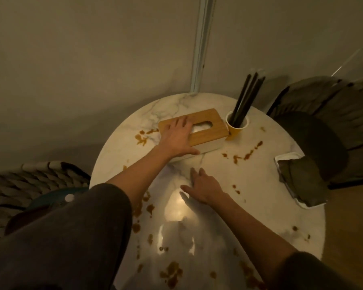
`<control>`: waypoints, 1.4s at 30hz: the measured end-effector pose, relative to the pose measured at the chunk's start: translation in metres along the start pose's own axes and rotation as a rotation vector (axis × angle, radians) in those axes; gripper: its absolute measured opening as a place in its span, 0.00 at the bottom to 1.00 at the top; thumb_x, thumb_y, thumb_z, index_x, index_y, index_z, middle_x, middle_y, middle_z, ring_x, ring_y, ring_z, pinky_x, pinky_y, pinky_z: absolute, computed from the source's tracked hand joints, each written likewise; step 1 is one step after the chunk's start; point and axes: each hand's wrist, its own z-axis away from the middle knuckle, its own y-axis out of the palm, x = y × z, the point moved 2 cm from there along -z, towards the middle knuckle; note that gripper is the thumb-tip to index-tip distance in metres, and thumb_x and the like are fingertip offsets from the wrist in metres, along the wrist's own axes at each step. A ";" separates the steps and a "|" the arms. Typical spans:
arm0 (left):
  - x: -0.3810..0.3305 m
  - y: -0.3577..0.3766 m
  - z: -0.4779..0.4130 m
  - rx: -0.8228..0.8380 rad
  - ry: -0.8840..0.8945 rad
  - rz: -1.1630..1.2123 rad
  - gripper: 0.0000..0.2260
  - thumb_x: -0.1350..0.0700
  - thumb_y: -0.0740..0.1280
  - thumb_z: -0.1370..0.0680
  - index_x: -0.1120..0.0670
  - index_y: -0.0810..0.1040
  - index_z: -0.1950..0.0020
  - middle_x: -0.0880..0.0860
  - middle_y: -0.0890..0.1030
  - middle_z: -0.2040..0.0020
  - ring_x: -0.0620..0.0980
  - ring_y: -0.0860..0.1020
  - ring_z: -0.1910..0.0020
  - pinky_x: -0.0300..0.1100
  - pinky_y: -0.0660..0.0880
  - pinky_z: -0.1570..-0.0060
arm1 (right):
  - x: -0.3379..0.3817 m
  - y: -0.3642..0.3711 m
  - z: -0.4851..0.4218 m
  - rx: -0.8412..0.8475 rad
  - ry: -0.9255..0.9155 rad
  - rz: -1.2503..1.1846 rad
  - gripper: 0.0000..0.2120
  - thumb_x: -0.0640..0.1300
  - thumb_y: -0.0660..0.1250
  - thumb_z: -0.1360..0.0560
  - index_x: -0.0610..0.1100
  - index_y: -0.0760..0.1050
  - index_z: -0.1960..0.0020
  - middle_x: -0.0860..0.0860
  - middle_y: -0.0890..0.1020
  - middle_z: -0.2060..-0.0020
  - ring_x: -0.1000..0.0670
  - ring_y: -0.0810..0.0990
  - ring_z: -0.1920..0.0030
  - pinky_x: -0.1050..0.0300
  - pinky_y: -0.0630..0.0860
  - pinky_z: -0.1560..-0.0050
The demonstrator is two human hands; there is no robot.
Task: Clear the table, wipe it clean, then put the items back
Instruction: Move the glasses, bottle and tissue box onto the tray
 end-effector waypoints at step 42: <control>0.221 -0.064 0.393 -0.090 -0.834 0.991 0.40 0.32 0.76 0.44 0.44 0.72 0.35 0.45 0.76 0.41 0.48 0.76 0.42 0.48 0.73 0.38 | 0.252 -0.006 0.010 0.417 -0.319 -1.110 0.41 0.65 0.73 0.42 0.55 0.67 0.32 0.49 0.76 0.40 0.46 0.77 0.41 0.48 0.78 0.46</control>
